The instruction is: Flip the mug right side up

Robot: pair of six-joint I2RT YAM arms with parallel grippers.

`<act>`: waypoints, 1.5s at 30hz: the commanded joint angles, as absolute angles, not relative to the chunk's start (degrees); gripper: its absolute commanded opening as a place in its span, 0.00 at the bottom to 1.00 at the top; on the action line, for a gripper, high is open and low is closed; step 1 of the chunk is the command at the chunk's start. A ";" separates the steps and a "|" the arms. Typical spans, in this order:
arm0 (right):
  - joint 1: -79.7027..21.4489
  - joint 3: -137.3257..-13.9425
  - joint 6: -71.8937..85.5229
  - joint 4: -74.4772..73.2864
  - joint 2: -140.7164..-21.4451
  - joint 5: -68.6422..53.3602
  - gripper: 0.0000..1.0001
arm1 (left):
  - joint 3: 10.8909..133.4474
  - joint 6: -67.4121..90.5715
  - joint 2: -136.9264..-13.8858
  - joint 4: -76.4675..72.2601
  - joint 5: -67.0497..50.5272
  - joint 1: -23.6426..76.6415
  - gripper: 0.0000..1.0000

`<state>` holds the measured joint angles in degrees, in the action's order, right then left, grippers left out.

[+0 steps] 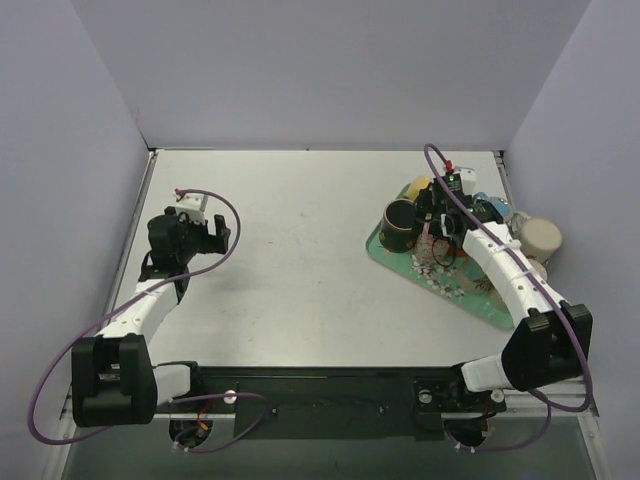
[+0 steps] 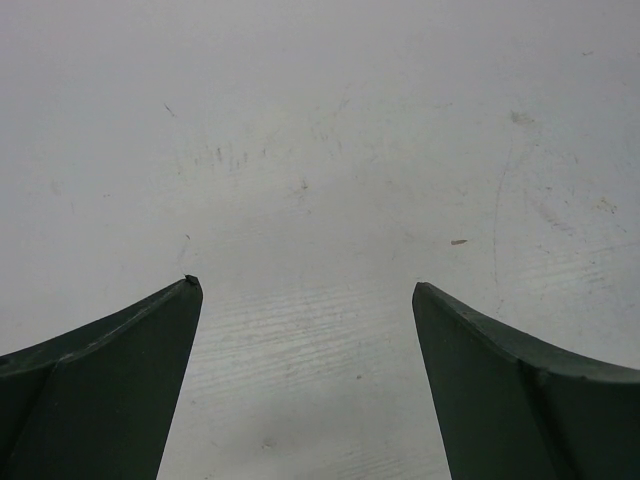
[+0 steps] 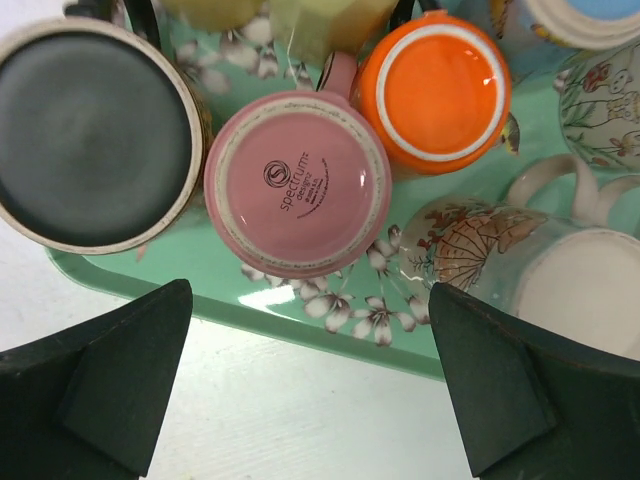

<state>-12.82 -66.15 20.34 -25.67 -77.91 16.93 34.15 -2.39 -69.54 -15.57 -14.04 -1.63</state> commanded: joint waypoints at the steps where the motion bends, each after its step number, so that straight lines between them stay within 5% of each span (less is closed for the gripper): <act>1: -13.10 -69.87 17.41 -30.41 -81.64 17.23 1.00 | 33.66 -3.25 -69.26 -16.17 -15.21 -1.93 0.98; 33: -8.53 -74.18 6.15 -25.67 -97.12 8.44 0.94 | 32.87 -3.43 -70.31 -18.54 -16.52 -1.85 0.98; 38: -7.12 -73.83 5.98 -25.49 -98.17 5.36 0.76 | 32.87 -3.52 -70.05 -18.37 -16.79 -1.85 0.98; 45: -6.94 -70.85 6.94 -26.63 -92.66 4.83 0.07 | 34.19 -5.79 -69.87 -14.51 -19.77 -1.85 0.99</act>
<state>-7.42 -73.52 6.11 -26.87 -96.68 7.03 32.80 -3.64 -70.22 -15.86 -16.43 -1.65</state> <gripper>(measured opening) 0.798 0.982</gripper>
